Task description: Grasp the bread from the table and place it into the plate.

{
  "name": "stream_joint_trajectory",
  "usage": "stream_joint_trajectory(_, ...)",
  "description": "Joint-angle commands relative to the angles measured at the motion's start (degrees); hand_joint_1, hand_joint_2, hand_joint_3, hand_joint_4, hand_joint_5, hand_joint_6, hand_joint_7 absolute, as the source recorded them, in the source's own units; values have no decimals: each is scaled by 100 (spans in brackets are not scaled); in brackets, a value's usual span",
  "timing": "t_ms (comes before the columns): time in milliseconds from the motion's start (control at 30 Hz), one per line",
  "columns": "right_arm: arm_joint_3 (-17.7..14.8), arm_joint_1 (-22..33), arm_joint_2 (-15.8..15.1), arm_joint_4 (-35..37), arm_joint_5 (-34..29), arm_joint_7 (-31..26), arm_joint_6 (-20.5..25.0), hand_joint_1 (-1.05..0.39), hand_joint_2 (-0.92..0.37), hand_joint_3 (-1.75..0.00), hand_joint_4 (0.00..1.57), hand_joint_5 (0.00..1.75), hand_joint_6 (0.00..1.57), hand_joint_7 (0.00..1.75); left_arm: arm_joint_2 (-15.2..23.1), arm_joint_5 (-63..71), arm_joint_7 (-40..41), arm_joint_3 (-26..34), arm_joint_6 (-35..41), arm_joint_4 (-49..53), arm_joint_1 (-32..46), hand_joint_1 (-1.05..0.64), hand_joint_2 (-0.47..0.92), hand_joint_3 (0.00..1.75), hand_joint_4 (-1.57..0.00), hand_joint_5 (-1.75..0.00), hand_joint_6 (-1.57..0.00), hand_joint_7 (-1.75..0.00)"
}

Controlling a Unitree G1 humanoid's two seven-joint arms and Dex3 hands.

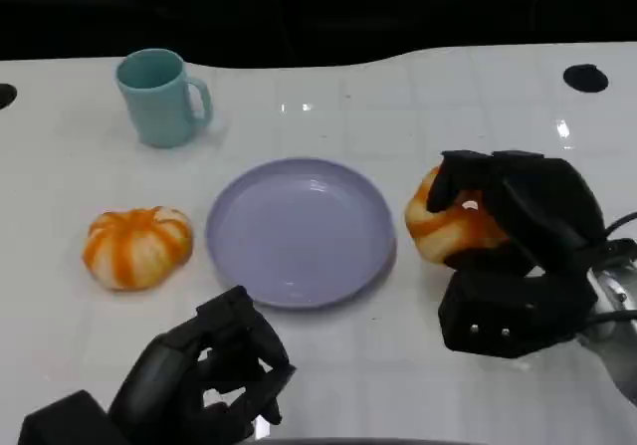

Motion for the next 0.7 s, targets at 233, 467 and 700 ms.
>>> stream_joint_trajectory(233, 122, -689, 618, 232, 172, 304, -136, -17, -32, -130, 96, 175, 73, 175, 86, 29, 38, -15, 4, -85, 65, -52, 92, 45, -64, -175, -43, -169)
stream_joint_trajectory(467, 282, -1143, 1133, 934, 222, 326, -161, -20, -33, -133, 97, 175, 72, 175, 106, -19, 4, -13, -83, -113, 171, -51, 92, 43, -63, -175, -44, -170)
stream_joint_trajectory(700, 253, -1483, 1502, 1736, 384, 178, -341, -16, -30, -133, 97, 175, 75, 165, 115, -85, -12, -29, -37, -164, 232, -50, 92, 44, -65, -175, -44, -170)
